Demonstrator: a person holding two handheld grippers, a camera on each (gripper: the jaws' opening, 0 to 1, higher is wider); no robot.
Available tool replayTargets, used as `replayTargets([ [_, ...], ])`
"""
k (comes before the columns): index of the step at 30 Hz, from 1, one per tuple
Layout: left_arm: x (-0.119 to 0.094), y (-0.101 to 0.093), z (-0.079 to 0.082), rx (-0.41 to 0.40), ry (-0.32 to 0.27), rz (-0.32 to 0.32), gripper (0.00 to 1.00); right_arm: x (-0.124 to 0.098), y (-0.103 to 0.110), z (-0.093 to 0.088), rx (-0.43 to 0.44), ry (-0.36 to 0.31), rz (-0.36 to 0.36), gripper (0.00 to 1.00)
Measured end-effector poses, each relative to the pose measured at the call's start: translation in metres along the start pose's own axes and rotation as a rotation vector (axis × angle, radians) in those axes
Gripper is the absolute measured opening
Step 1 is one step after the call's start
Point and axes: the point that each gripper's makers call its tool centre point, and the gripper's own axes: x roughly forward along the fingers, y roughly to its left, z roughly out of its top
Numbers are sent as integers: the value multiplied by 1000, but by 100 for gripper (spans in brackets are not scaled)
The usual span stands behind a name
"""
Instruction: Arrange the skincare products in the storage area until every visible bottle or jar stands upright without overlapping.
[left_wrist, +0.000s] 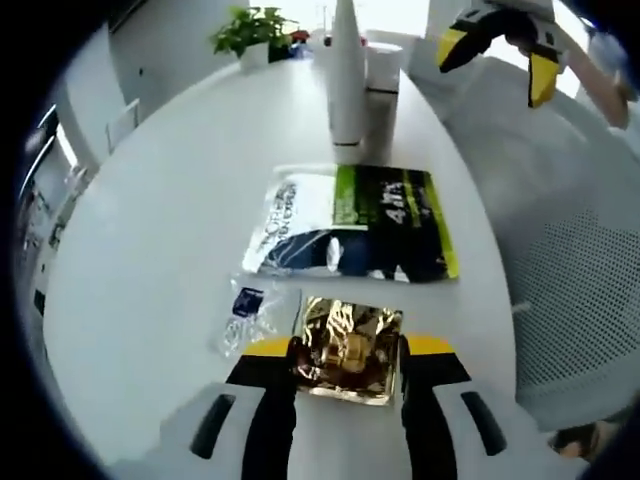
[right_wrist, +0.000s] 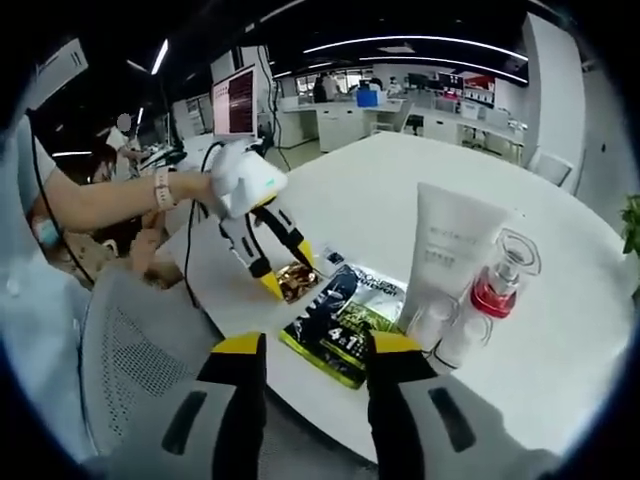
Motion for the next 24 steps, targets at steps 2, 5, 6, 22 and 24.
replayTargets([
  [2, 1, 3, 1, -8, -5, 7, 38, 0, -1, 0, 0, 0, -1, 41],
  [5, 1, 6, 3, -15, -7, 9, 37, -1, -1, -1, 4, 0, -3, 41],
  [6, 1, 8, 3, -21, -7, 13, 38, -1, -1, -1, 4, 0, -4, 41],
  [22, 6, 26, 11, -57, -20, 39, 38, -2, -2, -1, 7, 1, -10, 41],
  [24, 6, 28, 12, -64, -20, 42, 38, -2, -2, -2, 8, 1, -10, 41],
])
